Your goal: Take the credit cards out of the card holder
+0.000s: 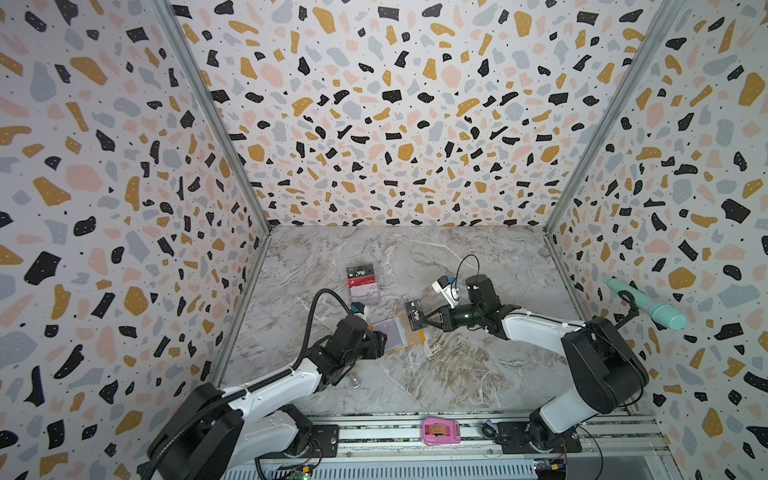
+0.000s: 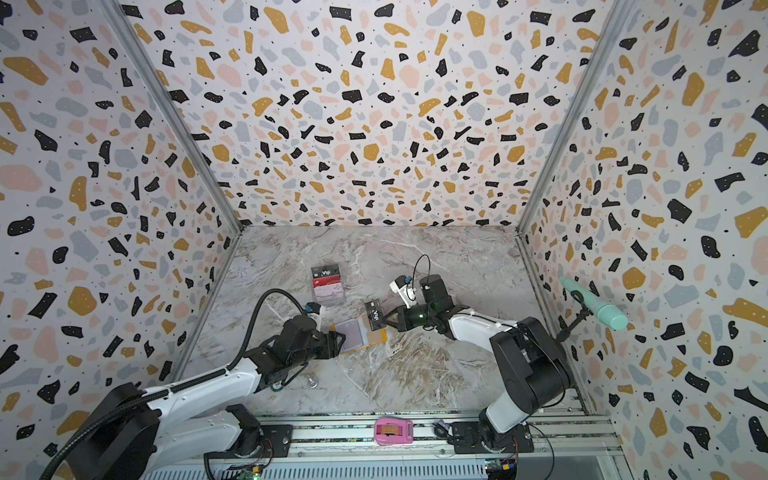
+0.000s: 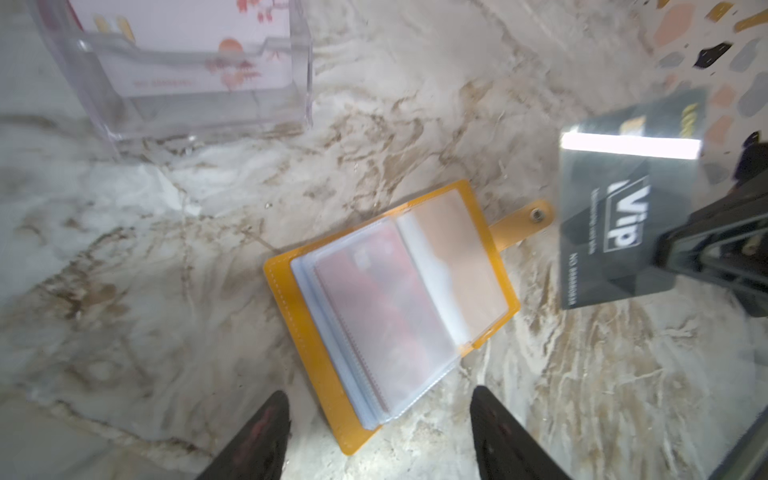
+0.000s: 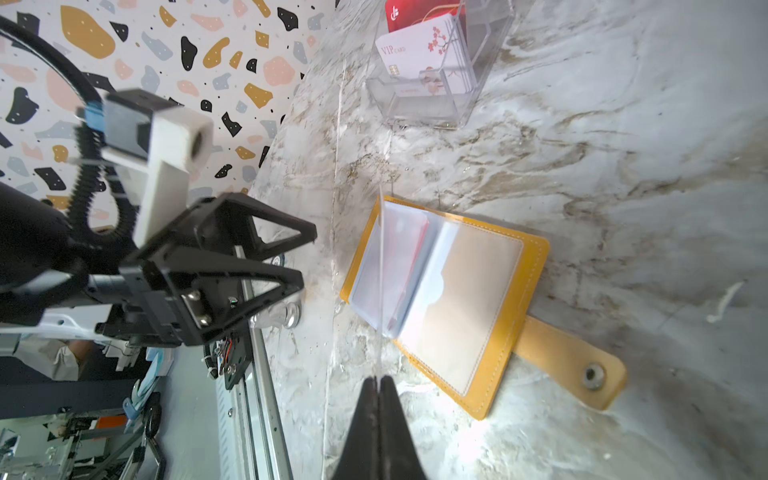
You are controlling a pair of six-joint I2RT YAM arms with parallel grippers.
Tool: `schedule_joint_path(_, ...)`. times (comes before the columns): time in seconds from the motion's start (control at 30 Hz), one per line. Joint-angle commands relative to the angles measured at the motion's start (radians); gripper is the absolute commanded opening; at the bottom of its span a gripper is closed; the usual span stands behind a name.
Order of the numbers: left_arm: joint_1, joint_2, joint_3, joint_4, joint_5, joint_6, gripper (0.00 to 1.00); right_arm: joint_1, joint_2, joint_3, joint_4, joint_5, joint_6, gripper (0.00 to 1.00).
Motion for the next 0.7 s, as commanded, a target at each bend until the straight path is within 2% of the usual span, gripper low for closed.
schedule_joint_path(0.0,0.010,-0.093,0.056,-0.120,0.001,0.083,0.79,-0.010,-0.065,0.018,-0.068,-0.071,-0.104,0.00)
schedule_joint_path(0.13,0.022,-0.207,0.076,-0.150,0.136,0.150,0.86,-0.010,-0.117,0.015,-0.081,-0.175,-0.160,0.00)
schedule_joint_path(0.4,0.030,-0.383,0.109,-0.060,0.436,0.158,0.85,-0.008,-0.229,-0.013,-0.027,-0.357,-0.173,0.00)
schedule_joint_path(0.67,0.031,-0.361,0.124,-0.033,0.573,0.145,0.82,0.025,-0.271,-0.033,0.031,-0.436,-0.135,0.00)
